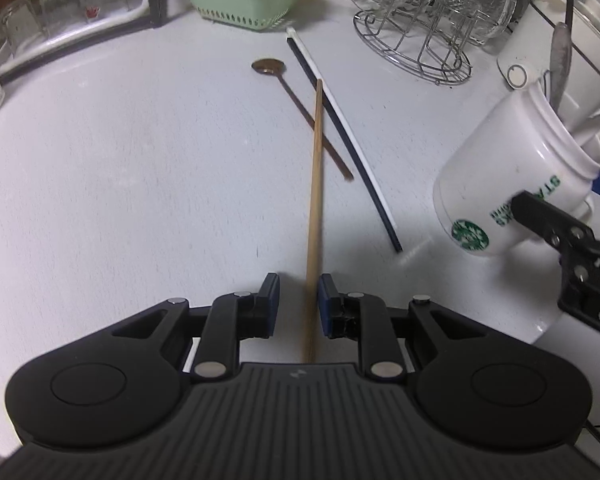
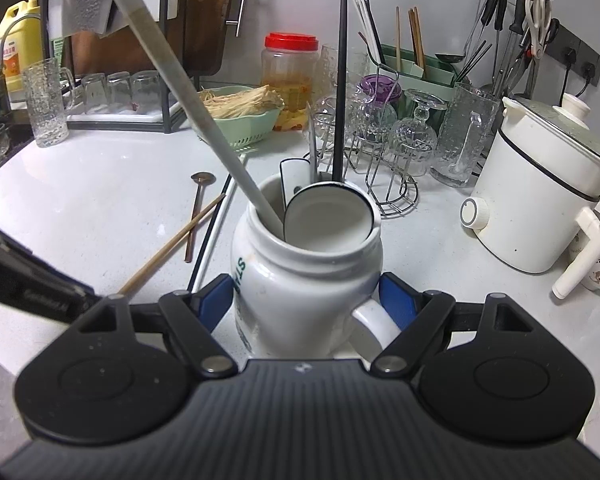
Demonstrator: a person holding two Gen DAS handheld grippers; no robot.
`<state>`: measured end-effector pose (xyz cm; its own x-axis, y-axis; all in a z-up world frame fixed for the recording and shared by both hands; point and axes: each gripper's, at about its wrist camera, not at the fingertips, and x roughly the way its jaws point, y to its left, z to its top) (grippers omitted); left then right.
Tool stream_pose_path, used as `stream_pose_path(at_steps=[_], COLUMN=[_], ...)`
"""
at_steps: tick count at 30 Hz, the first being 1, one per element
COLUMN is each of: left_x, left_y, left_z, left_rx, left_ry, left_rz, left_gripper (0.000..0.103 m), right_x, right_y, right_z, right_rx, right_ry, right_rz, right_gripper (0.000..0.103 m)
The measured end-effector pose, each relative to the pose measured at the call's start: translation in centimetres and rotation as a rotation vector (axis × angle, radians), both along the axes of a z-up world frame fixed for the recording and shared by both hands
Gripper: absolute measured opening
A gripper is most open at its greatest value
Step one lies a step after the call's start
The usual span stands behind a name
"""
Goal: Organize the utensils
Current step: 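Lift the wooden chopstick up off the counter with the left tool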
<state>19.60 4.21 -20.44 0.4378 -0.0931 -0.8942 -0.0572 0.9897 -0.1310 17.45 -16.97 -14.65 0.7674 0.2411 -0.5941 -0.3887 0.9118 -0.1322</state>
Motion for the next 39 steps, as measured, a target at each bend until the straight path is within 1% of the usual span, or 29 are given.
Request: stream_pose_path(at_steps=[12,16,18,26,27,29,30,35,39], left_x=[3.9,5.5,6.2,8.9,9.1,9.5,9.6,9.5,9.0], left_y=[-1.4,-1.5,-1.7,-2.3,-2.3,-2.3,-2.3,-2.3,-1.9], left_z=[-0.1,-0.2,-0.3,-0.3,-0.3,-0.3,-0.3,-0.3,0.1], left_rx=[0.084,0.083,0.095,0.118,0.117,0.12,0.119,0.13,0.112], left_ry=[-0.015,-0.011,-0.01,0.031,0.039,0.049,0.047,0.035,0.017], left_rz=[-0.057,-0.069,-0.081,-0.147,-0.148,-0.153,-0.158,-0.154,-0.126], left_gripper=[0.024,0.024,0.024,0.024,0.023,0.018,0.008,0.007,0.006], right_x=[-0.1,-0.1,-0.1,0.2,0.2,0.2,0.2,0.3,0.3], right_y=[0.0,0.0,0.0,0.1,0.2,0.2,0.2,0.2,0.2], right_z=[-0.1,-0.1,-0.1,-0.1,-0.1,0.0,0.0,-0.1,-0.1], right_rx=[0.004,0.003,0.002,-0.002,-0.005,-0.006,-0.006,-0.008,-0.01], right_ry=[-0.01,-0.01,-0.01,-0.008,-0.007,-0.002,-0.002,-0.002,-0.005], right_rz=[-0.004,-0.003,-0.003,0.002,0.004,0.003,0.003,0.004,0.006], right_gripper=[0.082,0.082,0.082,0.082,0.082,0.082,0.082,0.082,0.082])
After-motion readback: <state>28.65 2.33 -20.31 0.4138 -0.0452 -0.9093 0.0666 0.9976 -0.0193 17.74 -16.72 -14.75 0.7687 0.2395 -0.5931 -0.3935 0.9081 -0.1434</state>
